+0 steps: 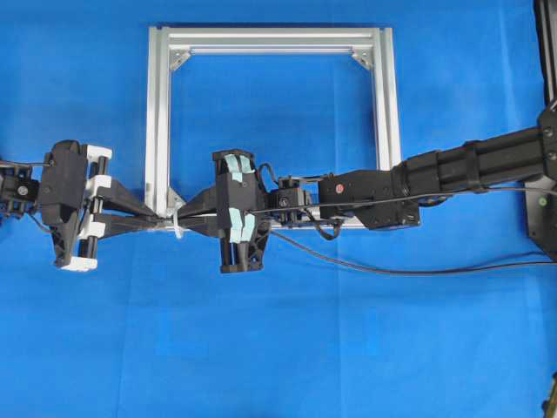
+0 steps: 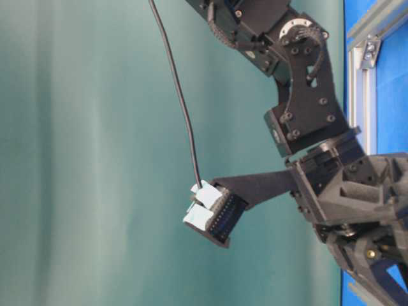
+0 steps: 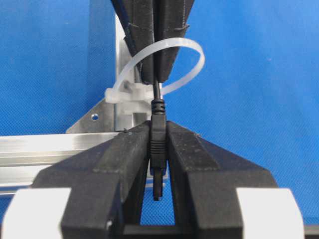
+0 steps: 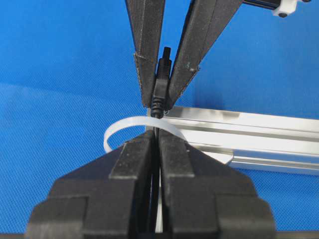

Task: Insert the wire through the string loop located on the left side.
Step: 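Open the right gripper and pull the cable leftward with the left gripper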

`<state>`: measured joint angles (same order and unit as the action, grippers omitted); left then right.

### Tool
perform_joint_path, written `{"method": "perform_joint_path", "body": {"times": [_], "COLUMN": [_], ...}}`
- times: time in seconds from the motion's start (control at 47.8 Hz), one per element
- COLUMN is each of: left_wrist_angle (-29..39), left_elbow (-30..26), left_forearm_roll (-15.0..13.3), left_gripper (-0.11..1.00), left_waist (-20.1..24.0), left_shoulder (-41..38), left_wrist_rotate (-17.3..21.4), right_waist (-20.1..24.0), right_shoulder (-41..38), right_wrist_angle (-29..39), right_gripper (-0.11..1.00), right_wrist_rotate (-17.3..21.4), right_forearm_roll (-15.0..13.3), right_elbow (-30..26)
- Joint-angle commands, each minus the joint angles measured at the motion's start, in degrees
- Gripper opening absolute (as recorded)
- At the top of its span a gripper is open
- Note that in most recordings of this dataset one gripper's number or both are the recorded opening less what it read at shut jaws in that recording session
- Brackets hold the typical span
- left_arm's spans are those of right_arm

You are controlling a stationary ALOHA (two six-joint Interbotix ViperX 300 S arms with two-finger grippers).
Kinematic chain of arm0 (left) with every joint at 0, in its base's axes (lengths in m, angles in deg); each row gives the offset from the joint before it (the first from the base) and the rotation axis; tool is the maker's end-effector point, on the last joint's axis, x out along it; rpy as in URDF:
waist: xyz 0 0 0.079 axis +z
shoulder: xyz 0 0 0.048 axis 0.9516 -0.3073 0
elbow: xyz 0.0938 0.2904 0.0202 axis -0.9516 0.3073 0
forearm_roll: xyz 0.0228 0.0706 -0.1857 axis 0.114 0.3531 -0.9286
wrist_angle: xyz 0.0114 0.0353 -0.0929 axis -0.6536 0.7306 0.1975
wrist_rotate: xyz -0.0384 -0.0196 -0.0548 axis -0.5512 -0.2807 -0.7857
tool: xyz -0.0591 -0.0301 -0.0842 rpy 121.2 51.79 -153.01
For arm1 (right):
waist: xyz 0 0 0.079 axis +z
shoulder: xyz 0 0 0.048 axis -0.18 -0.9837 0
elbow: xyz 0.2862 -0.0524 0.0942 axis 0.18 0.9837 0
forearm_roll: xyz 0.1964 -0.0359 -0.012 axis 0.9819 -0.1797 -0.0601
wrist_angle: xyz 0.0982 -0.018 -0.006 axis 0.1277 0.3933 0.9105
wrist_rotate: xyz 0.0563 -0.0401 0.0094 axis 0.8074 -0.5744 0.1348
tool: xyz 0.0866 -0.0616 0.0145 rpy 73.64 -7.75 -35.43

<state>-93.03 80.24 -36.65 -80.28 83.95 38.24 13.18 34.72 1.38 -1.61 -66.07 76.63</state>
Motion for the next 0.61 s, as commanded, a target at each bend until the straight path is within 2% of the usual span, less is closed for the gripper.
{"method": "perform_joint_path", "body": {"times": [0.0,0.272,0.502,0.586], "left_wrist_angle": [-0.3,-0.3,-0.4,-0.4], "left_elbow": [-0.6,-0.4,-0.2,-0.2], "left_forearm_roll": [0.0,0.0,0.0,0.0], "left_gripper": [0.08,0.08,0.08,0.08], "left_waist": [0.2,0.2,0.2,0.2], "left_shoulder": [0.5,0.6,0.7,0.7], "left_wrist_rotate": [-0.1,-0.2,-0.2,-0.2], "right_waist": [0.3,0.2,-0.2,-0.4], "right_shoulder": [1.1,1.2,1.5,1.8], "right_wrist_angle": [-0.5,0.0,0.0,0.0], "right_gripper": [0.00,0.00,0.00,0.04], "right_wrist_rotate": [-0.1,-0.3,-0.2,-0.1], "right_forearm_roll": [0.0,-1.5,-1.5,-1.4], "right_elbow": [-0.9,-0.7,-0.1,0.7]}}
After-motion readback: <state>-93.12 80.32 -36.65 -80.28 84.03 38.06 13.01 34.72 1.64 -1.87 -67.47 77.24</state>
